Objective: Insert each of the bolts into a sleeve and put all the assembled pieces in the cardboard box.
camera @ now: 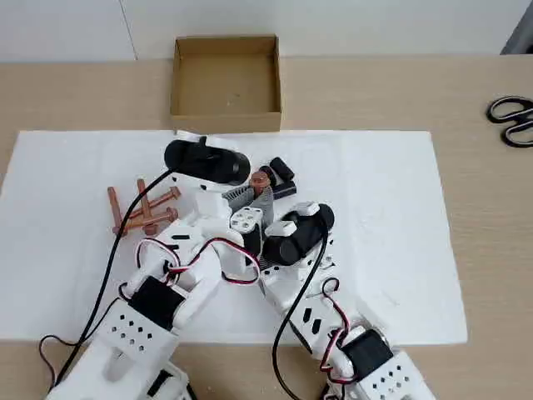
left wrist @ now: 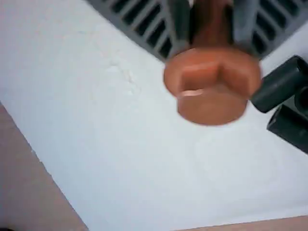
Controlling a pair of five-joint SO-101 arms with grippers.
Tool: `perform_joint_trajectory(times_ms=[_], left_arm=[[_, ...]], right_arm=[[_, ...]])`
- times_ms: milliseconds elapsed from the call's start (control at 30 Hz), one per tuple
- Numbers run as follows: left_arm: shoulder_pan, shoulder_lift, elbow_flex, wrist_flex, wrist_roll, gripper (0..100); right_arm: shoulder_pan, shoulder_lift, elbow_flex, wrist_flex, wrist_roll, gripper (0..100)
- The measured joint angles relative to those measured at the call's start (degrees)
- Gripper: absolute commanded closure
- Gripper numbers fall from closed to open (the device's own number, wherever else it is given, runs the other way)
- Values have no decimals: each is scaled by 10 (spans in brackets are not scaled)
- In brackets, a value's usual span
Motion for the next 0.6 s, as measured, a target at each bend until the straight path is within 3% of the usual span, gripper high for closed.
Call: perform_joint_trajectory(times_ms=[600], left_arm=[[5, -6, 47, -2, 21, 994]], right_arm=[[34, 1, 1, -22, 0, 995]])
